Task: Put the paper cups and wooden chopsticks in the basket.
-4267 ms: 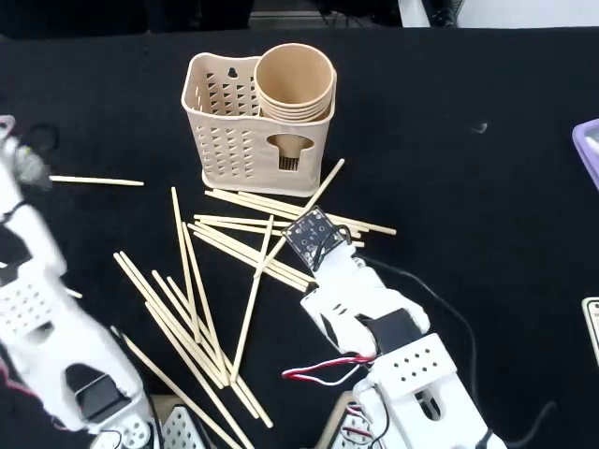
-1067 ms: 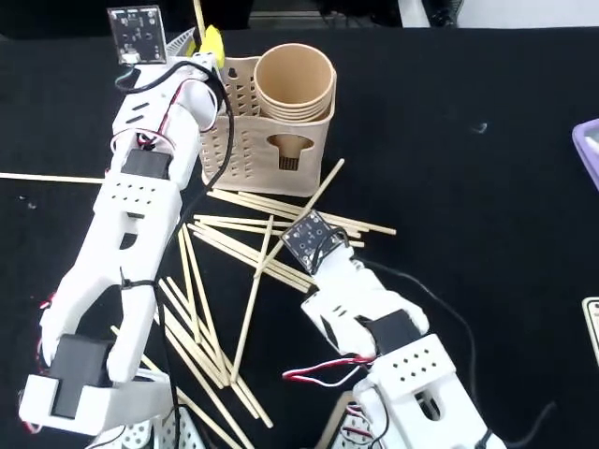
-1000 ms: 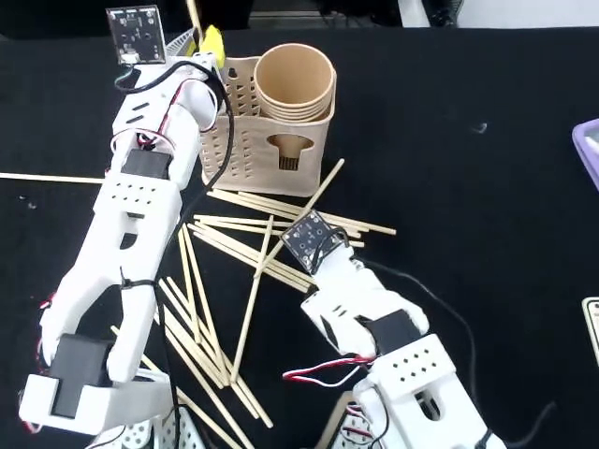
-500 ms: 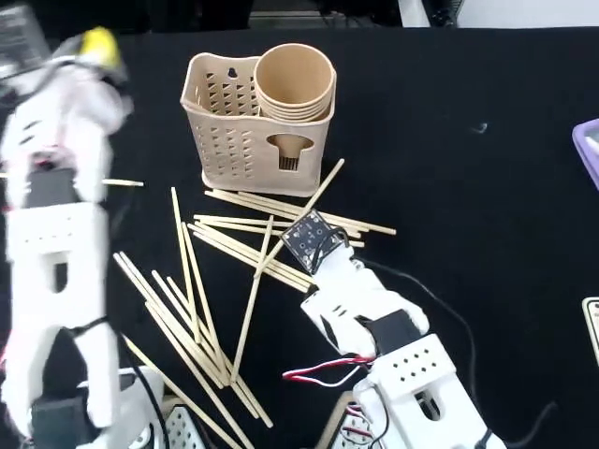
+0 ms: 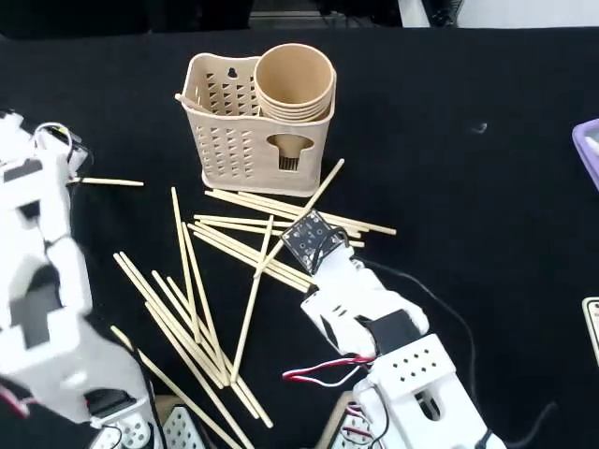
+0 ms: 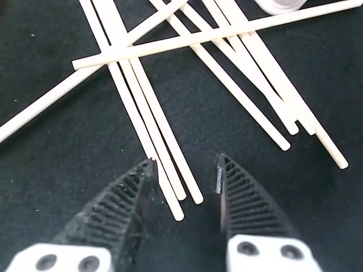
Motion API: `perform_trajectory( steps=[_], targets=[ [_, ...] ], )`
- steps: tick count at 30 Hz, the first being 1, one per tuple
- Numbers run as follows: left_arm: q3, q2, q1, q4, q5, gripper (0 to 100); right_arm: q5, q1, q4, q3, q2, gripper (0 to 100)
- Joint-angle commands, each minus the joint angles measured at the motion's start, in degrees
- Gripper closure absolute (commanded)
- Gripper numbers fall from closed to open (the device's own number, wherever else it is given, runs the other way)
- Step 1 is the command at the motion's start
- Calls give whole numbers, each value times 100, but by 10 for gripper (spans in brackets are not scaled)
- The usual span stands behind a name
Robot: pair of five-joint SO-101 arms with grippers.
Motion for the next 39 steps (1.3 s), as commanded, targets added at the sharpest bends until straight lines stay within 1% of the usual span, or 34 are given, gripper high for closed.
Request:
perform_trajectory(
  steps=[1, 4, 6, 13, 18, 21, 22, 24, 30, 36, 39],
  targets=[
    [-2141, 1125, -40, 1002, 475, 822, 53, -62, -97, -13, -127, 827],
    [-3591, 2119, -40, 2154, 809, 822, 53, -53, -97, -13, -127, 827],
    [-4585, 2743, -48, 2743, 985, 822, 53, -53, -97, -22, -127, 827],
    [-7635, 4844, -84, 3912, 1046, 823, 53, -53, -97, -22, -127, 827],
    [-9429, 6110, -84, 4677, 1020, 827, 53, -53, -97, -22, -127, 827],
    [-10519, 6690, -101, 5327, 1020, 827, 53, -53, -97, -22, -127, 827],
    [-10712, 6822, -110, 5512, 1020, 827, 53, -53, -97, -22, -127, 827],
    [-10589, 6787, -119, 5600, 1029, 827, 53, -53, -97, -22, -127, 827],
    [-10633, 6268, -365, 6066, 1020, 827, 53, -53, -105, -22, -127, 827],
    [-10633, 5512, -462, 6804, 1011, 825, 53, -53, -97, -22, -127, 827],
    [-10589, 5345, -532, 6822, 897, 824, 53, -53, -97, -22, -127, 827]
  ],
)
